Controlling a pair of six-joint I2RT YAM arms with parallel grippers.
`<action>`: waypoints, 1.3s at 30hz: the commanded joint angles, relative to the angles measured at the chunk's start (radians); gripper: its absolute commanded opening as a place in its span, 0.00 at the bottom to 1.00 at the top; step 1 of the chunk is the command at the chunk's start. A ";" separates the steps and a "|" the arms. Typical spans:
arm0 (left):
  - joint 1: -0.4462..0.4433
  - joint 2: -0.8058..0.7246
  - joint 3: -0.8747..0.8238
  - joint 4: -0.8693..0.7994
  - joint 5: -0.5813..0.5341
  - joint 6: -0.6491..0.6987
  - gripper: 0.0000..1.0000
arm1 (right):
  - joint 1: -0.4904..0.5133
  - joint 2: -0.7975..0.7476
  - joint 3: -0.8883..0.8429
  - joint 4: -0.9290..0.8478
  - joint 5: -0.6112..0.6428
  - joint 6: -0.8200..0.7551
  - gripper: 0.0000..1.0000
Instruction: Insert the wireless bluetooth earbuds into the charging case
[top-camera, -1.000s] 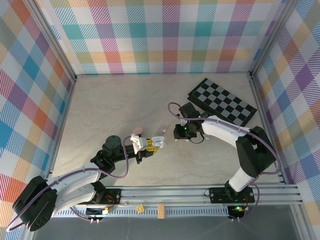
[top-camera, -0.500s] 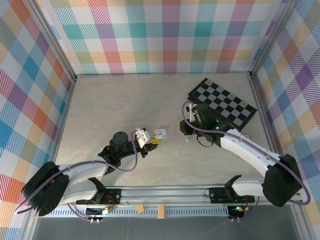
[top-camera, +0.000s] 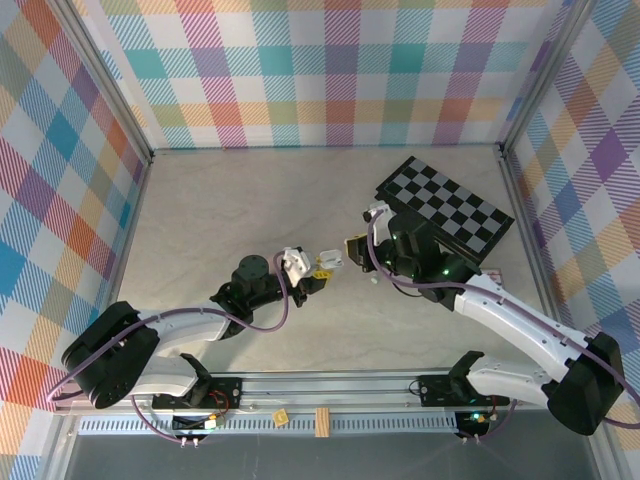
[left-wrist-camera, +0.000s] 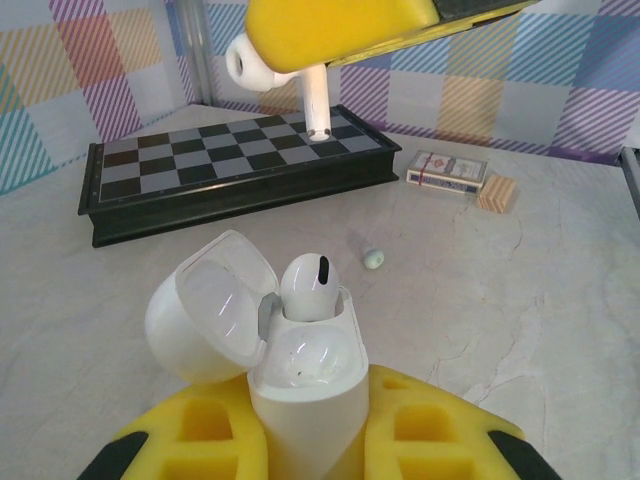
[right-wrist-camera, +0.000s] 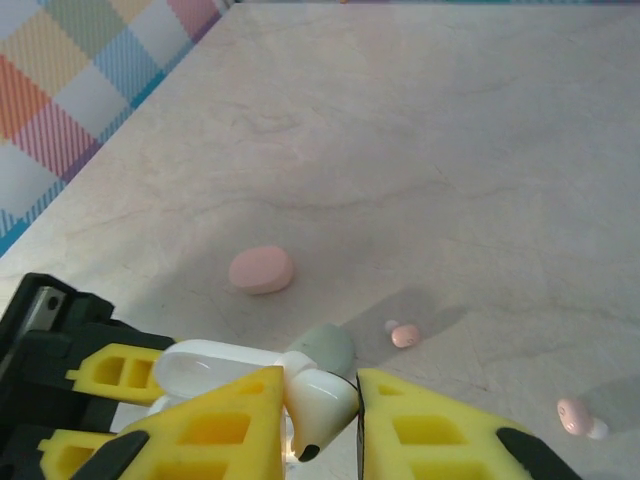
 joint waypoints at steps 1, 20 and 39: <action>-0.016 0.001 0.038 0.040 0.026 -0.016 0.00 | 0.015 0.004 -0.011 0.071 -0.042 -0.048 0.23; -0.028 0.010 0.055 0.063 0.020 -0.049 0.00 | 0.074 0.052 -0.050 0.166 -0.093 -0.065 0.23; -0.027 0.019 0.059 0.077 0.016 -0.057 0.00 | 0.078 0.052 -0.083 0.219 -0.081 -0.022 0.21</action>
